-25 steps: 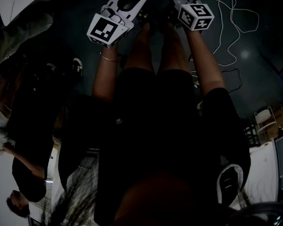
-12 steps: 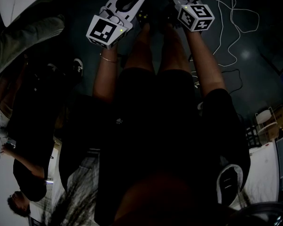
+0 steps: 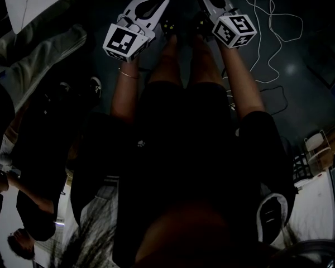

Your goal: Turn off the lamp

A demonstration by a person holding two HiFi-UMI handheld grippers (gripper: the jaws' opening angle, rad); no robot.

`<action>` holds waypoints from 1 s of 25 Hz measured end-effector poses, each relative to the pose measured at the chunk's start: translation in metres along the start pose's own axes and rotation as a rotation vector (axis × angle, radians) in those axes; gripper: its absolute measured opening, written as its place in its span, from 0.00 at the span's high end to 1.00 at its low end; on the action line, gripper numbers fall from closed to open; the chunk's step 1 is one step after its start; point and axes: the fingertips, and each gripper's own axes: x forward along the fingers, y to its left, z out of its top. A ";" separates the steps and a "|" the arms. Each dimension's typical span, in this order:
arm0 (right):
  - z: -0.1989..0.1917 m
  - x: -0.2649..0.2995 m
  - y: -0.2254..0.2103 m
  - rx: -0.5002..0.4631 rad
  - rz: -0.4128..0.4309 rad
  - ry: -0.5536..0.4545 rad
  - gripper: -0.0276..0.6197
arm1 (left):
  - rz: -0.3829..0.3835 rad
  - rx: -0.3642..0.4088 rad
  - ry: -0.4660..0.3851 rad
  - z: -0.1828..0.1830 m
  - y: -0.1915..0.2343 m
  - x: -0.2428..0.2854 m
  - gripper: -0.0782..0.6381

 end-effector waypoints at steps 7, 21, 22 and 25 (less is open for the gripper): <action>0.028 -0.031 0.008 -0.056 0.007 -0.037 0.96 | 0.024 0.096 -0.055 0.025 -0.011 0.015 0.88; 0.168 -0.095 0.126 -0.191 0.072 -0.145 0.96 | 0.036 0.105 -0.081 0.153 -0.060 -0.032 0.88; 0.174 -0.099 0.132 -0.201 0.083 -0.155 0.96 | 0.040 0.104 -0.087 0.159 -0.063 -0.036 0.88; 0.185 -0.109 0.148 -0.216 0.118 -0.171 0.96 | 0.055 0.105 -0.102 0.177 -0.071 -0.046 0.88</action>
